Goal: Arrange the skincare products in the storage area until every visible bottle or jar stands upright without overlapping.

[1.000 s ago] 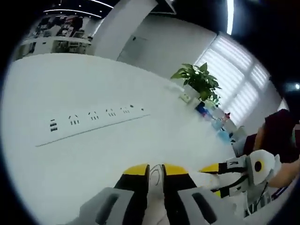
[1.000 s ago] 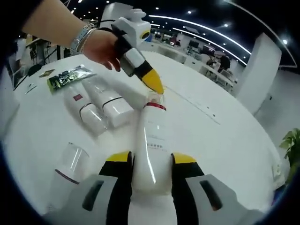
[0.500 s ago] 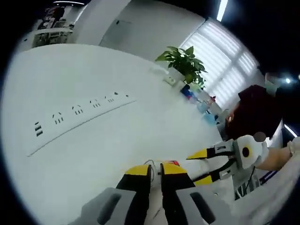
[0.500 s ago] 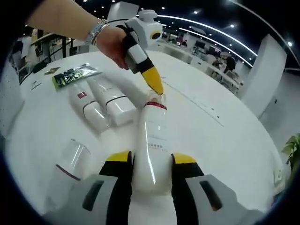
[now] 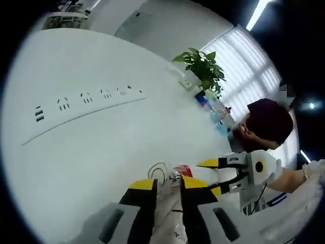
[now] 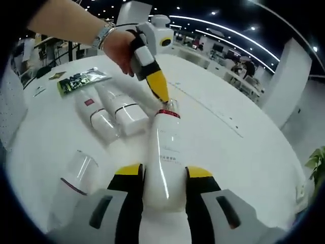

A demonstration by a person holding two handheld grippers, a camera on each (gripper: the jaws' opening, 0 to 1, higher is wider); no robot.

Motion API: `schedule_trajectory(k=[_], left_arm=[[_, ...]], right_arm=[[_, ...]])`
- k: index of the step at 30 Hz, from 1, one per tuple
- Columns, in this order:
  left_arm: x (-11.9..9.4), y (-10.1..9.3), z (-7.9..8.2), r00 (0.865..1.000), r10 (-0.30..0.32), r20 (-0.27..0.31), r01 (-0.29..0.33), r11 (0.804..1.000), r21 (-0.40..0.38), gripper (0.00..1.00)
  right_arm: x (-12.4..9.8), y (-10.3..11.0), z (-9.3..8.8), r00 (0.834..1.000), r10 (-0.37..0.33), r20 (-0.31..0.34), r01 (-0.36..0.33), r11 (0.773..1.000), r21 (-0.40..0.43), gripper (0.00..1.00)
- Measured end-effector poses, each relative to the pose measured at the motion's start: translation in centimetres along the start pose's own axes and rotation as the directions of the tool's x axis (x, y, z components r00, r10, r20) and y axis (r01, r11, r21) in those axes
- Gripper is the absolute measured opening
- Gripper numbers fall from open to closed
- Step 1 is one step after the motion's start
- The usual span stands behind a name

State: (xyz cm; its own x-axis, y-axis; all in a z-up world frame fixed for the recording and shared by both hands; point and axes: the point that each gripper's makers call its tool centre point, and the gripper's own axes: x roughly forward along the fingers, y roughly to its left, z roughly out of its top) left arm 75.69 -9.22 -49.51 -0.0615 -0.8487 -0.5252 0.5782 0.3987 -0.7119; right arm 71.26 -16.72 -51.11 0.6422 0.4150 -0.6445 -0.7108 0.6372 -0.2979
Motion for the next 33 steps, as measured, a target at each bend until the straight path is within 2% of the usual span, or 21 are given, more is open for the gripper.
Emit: schedule_trajectory(k=[2, 10, 17, 21, 23, 24, 25, 26, 27, 29, 33], left_arm=[[0.1, 0.0, 0.3, 1.0, -0.002, 0.004, 0.002, 1.0, 0.021, 0.22], [0.4, 0.3, 0.6, 0.999, -0.041, 0.007, 0.041, 0.999, -0.01, 0.21], [0.3, 0.0, 0.3, 0.997, -0.072, -0.019, 0.071, 0.996, -0.048, 0.19], [0.7, -0.3, 0.0, 0.996, -0.094, -0.009, 0.093, 0.993, -0.073, 0.18], [1.4, -1.0, -0.1, 0.993, -0.12, 0.015, 0.121, 0.991, -0.063, 0.18], [2.1, -2.7, -1.7, 0.978, -0.202, -0.056, 0.196, 0.975, -0.102, 0.17], [2.5, -3.5, -2.1, 0.97, -0.228, -0.08, 0.22, 0.97, -0.1, 0.17], [2.4, -3.2, -2.0, 0.977, -0.195, -0.087, 0.19, 0.98, -0.067, 0.18], [2.5, -2.6, -0.9, 0.987, -0.155, -0.047, 0.155, 0.988, -0.013, 0.18], [2.0, -2.7, -1.2, 0.984, -0.165, -0.066, 0.163, 0.986, -0.03, 0.18], [1.8, -2.6, -1.4, 0.985, -0.152, -0.084, 0.154, 0.988, 0.026, 0.19]], right_arm=[[0.0, 0.0, 0.0, 1.0, 0.0, -0.001, 0.0, 1.0, -0.001, 0.3], [0.0, 0.0, 0.0, 1.0, 0.024, -0.011, -0.024, 1.0, -0.008, 0.3], [0.0, 0.3, 0.0, 0.999, 0.046, -0.02, -0.047, 0.999, -0.022, 0.3], [0.0, 0.4, 0.0, 0.998, 0.052, -0.02, -0.053, 0.999, -0.009, 0.3], [0.0, 0.4, -0.2, 0.998, 0.053, -0.022, -0.052, 0.998, 0.035, 0.31], [0.3, 1.4, 0.2, 0.995, 0.099, 0.016, -0.1, 0.993, 0.058, 0.32], [0.3, 2.5, -0.1, 0.991, 0.134, -0.018, -0.132, 0.987, 0.092, 0.32], [0.2, 2.6, -0.2, 0.991, 0.133, -0.028, -0.128, 0.984, 0.126, 0.32], [0.0, 1.5, -0.4, 0.995, 0.097, -0.019, -0.094, 0.989, 0.113, 0.32], [0.0, 1.5, -0.3, 0.995, 0.101, -0.012, -0.1, 0.991, 0.084, 0.32], [0.2, 1.3, -0.2, 0.993, 0.12, -0.013, -0.118, 0.988, 0.099, 0.33]])
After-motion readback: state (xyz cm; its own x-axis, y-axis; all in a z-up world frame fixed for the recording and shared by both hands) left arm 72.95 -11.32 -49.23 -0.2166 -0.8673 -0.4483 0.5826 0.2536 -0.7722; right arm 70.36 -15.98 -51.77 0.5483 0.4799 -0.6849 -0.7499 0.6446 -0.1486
